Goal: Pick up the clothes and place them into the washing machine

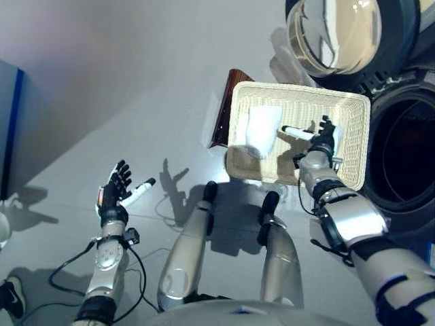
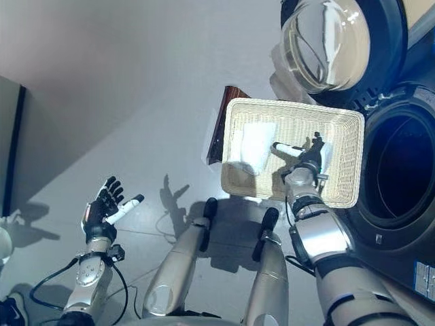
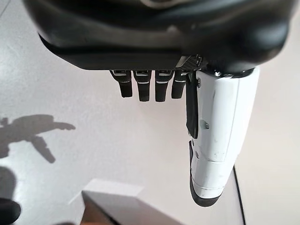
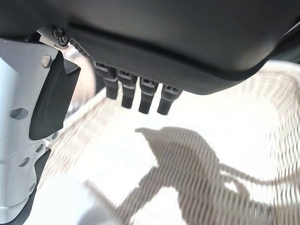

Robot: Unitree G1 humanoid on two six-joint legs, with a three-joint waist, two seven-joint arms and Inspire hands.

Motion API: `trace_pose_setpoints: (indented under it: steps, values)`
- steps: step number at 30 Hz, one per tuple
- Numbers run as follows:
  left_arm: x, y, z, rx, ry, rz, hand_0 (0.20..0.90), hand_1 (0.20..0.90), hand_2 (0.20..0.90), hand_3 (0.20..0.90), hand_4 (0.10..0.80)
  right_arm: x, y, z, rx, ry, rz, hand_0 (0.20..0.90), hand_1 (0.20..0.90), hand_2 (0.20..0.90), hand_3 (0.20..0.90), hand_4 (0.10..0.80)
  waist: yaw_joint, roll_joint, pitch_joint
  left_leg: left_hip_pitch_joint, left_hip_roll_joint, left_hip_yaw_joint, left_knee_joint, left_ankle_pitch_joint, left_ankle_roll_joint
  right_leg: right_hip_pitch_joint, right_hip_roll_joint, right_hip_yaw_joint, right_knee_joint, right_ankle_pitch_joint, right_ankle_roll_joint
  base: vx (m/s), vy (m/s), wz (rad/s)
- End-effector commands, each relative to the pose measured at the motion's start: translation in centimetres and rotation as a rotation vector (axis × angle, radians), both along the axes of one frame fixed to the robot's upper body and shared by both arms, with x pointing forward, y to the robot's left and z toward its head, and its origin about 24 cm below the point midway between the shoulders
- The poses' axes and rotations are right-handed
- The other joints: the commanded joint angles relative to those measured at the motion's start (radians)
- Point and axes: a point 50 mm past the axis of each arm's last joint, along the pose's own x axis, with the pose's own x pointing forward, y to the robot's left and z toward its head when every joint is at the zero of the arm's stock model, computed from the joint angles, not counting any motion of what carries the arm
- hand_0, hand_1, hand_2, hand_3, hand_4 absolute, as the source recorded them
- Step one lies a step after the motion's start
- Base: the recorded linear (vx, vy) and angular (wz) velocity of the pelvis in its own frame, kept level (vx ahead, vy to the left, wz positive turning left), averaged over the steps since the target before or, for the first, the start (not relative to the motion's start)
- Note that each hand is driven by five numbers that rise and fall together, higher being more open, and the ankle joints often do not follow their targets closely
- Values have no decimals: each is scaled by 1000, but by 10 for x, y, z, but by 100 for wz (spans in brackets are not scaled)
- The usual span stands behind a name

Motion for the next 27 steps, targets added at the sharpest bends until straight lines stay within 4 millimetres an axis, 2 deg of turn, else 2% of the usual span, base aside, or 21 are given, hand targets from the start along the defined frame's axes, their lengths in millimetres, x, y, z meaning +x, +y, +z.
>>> trace_pose_setpoints:
  steps: [1, 5, 6, 8, 13, 16, 20, 21, 23, 24, 27]
  values:
    - [-2, 34, 49, 149, -217, 76, 900, 900, 900, 900, 800, 9, 9, 20, -54, -118, 33, 900, 900, 900, 900, 800, 36, -11, -37, -106, -33, 39, -41, 56, -13, -6, 1, -27, -28, -28, -39, 18, -2, 24]
    - [5, 32, 59, 167, -259, 71, 900, 900, 900, 900, 800, 11, 18, 22, -44, -123, 50, 900, 900, 900, 900, 800, 54, -16, -18, -123, -46, 22, -28, 51, -13, -14, -10, -45, -10, -39, -39, 43, -7, 26]
    - [7, 30, 60, 166, -264, 65, 900, 900, 900, 900, 800, 11, 19, 20, -43, -117, 52, 900, 900, 900, 900, 800, 59, -20, -19, -119, -47, 12, -19, 16, -16, -8, -11, -40, 1, -72, -32, 128, -26, 22]
    - [10, 27, 66, 171, -294, 51, 900, 900, 900, 900, 800, 10, 20, 18, -41, -109, 45, 900, 900, 900, 900, 800, 69, -20, -12, -125, -53, 2, -20, 15, -16, -13, -17, -51, 11, -77, -31, 80, -15, 26]
    - [16, 20, 81, 171, -366, 21, 900, 900, 900, 900, 800, 7, 15, 12, -64, -56, 17, 900, 900, 900, 900, 800, 91, -15, 7, -156, -72, -18, -4, 15, -14, -34, -30, -65, 36, -88, -32, -1, 6, 18]
    - [18, 13, 89, 165, -405, 0, 900, 900, 900, 900, 800, 5, 10, 9, -99, -8, 2, 900, 900, 900, 900, 800, 106, 2, 22, -183, -83, -26, 1, 19, -14, -53, -42, -73, 55, -97, -33, -10, 4, 21]
    - [19, 5, 87, 149, -402, -20, 900, 900, 900, 900, 800, 2, 8, 2, -111, 38, -4, 900, 900, 900, 900, 800, 117, 25, 34, -195, -96, -34, 5, 24, -13, -70, -53, -76, 81, -108, -35, 5, 28, 9]
    - [18, 4, 86, 147, -400, -19, 900, 900, 900, 900, 800, 1, 9, 1, -115, 48, -4, 664, 664, 664, 664, 631, 118, 31, 35, -196, -96, -34, 5, 24, -12, -76, -55, -74, 86, -109, -36, 9, 48, 9]
    - [18, 3, 84, 139, -391, -19, 900, 900, 900, 900, 800, 0, 12, -3, -125, 66, 5, 453, 453, 453, 453, 480, 118, 32, 32, -202, -96, -31, 5, 24, -11, -84, -55, -67, 86, -108, -36, 4, 45, 7]
    - [17, 3, 82, 137, -383, -18, 900, 900, 900, 900, 800, 0, 12, -4, -130, 73, 3, 219, 219, 219, 219, 314, 118, 35, 32, -203, -94, -29, 8, 23, -9, -89, -55, -63, 88, -107, -36, -2, 43, 3]
    - [14, 1, 76, 129, -362, -24, 900, 900, 900, 900, 800, -2, 11, -6, -147, 85, -1, 200, 200, 200, 200, 300, 117, 38, 30, -204, -93, -22, 10, 21, -4, -93, -53, -53, 87, -103, -37, -8, 34, -5]
